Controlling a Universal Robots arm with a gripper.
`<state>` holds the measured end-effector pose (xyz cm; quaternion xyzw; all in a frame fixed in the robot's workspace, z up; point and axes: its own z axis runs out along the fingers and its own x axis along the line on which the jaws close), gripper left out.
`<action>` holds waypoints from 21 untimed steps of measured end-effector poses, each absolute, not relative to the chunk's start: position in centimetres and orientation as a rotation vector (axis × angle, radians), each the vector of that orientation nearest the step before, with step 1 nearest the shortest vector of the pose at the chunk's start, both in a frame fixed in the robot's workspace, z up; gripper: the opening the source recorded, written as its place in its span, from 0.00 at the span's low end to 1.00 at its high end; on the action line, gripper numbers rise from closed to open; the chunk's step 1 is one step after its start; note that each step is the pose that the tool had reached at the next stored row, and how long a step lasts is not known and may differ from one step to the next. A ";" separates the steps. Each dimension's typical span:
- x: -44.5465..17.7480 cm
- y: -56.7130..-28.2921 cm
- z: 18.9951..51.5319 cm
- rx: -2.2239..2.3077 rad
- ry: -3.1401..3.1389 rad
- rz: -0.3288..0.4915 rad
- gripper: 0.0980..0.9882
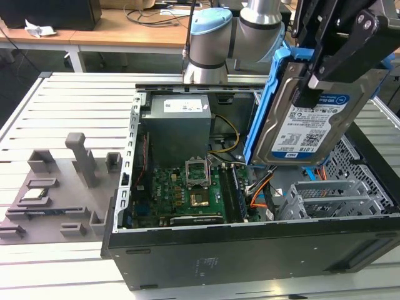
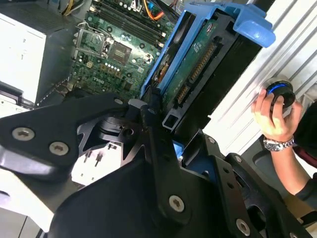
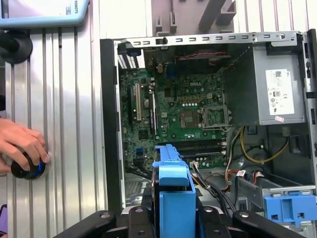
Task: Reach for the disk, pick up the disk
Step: 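Pick up the disk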
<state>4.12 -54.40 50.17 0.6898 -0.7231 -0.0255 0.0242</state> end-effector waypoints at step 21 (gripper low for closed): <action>8.2 -57.7 49.9 2.134 -2.225 -0.092 0.30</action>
